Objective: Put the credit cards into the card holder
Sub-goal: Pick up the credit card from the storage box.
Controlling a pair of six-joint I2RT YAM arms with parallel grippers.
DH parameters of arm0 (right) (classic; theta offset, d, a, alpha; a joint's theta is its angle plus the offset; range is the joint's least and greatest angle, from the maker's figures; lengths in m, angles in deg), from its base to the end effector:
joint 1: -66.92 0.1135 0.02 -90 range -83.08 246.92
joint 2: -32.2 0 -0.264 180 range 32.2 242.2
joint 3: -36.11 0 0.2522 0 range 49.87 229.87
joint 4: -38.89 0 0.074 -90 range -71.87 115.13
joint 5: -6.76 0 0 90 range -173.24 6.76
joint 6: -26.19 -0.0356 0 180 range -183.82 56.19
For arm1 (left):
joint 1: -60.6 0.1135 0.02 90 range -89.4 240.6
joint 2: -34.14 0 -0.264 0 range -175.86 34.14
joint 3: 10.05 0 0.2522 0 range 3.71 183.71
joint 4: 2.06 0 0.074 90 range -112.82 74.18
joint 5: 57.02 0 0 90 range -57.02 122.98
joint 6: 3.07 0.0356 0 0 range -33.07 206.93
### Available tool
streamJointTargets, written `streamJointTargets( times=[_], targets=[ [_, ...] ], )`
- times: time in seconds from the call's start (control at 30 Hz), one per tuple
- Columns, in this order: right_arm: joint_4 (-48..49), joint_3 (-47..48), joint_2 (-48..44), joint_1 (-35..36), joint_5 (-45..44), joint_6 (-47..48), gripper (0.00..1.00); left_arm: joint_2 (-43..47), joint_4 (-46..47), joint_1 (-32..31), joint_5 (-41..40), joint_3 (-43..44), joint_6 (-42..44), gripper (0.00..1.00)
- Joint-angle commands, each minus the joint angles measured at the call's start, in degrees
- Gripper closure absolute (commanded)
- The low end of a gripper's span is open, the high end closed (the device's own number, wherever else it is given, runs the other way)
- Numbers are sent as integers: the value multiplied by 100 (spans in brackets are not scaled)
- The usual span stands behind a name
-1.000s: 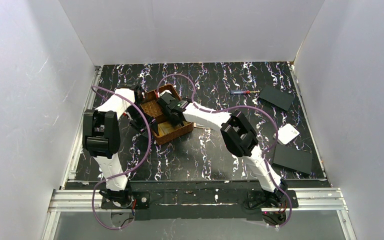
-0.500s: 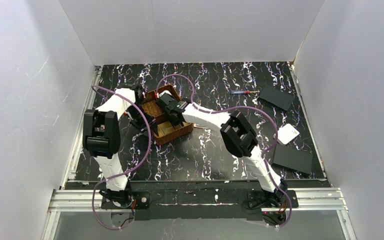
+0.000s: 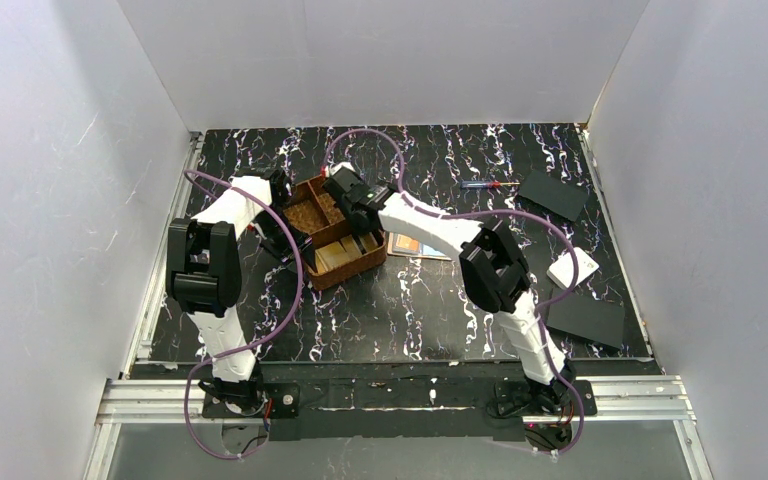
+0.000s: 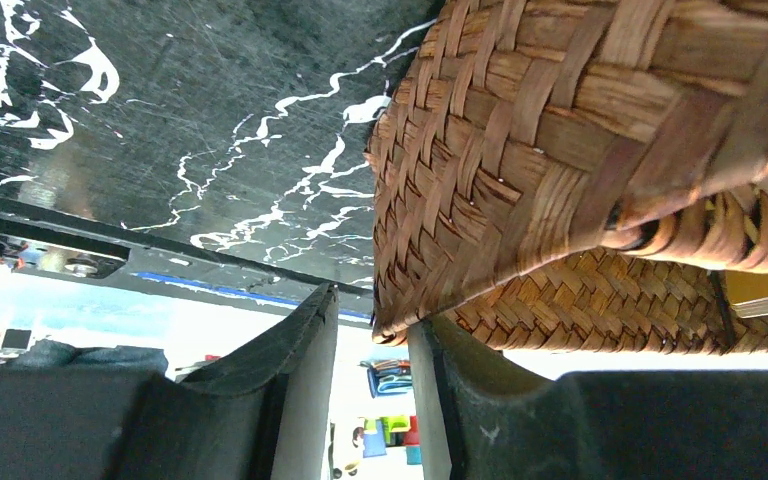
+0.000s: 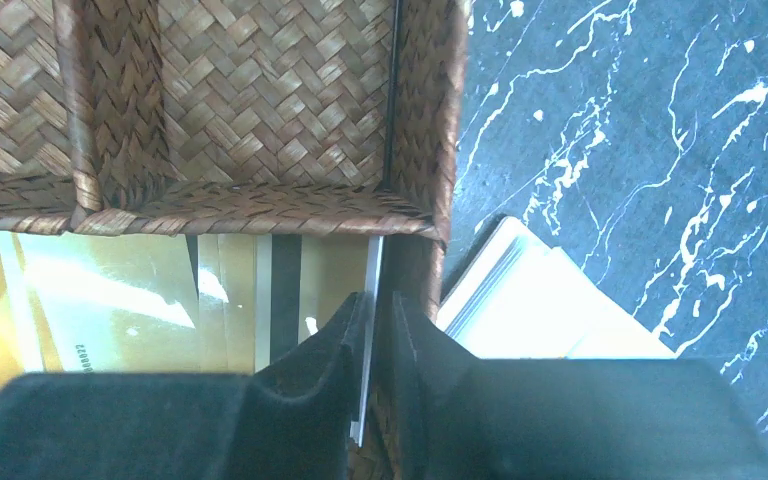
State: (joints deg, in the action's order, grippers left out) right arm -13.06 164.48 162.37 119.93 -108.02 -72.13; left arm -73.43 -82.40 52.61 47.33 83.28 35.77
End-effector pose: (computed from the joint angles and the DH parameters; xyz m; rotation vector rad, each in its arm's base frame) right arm 0.3159 0.3946 0.2216 -0.7487 2.2728 -0.0525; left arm 0.3310 -0.0554 0.1950 1.0943 -2.7259 0.2636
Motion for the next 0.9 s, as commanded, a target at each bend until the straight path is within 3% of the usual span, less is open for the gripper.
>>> streamJointTargets(
  times=[0.0, 0.63, 0.87],
  targets=[
    [-344, 70, -320, -360, -515, 103, 77, -36, -506, 36, -477, 24, 38, 71],
    [-268, -85, -104, -465, 167, -3, 92, -89, -533, 39, -499, 106, 109, 71],
    [-104, -316, -33, -467, 556, 39, 81, -100, -539, 36, -503, 127, 134, 71]
  ],
)
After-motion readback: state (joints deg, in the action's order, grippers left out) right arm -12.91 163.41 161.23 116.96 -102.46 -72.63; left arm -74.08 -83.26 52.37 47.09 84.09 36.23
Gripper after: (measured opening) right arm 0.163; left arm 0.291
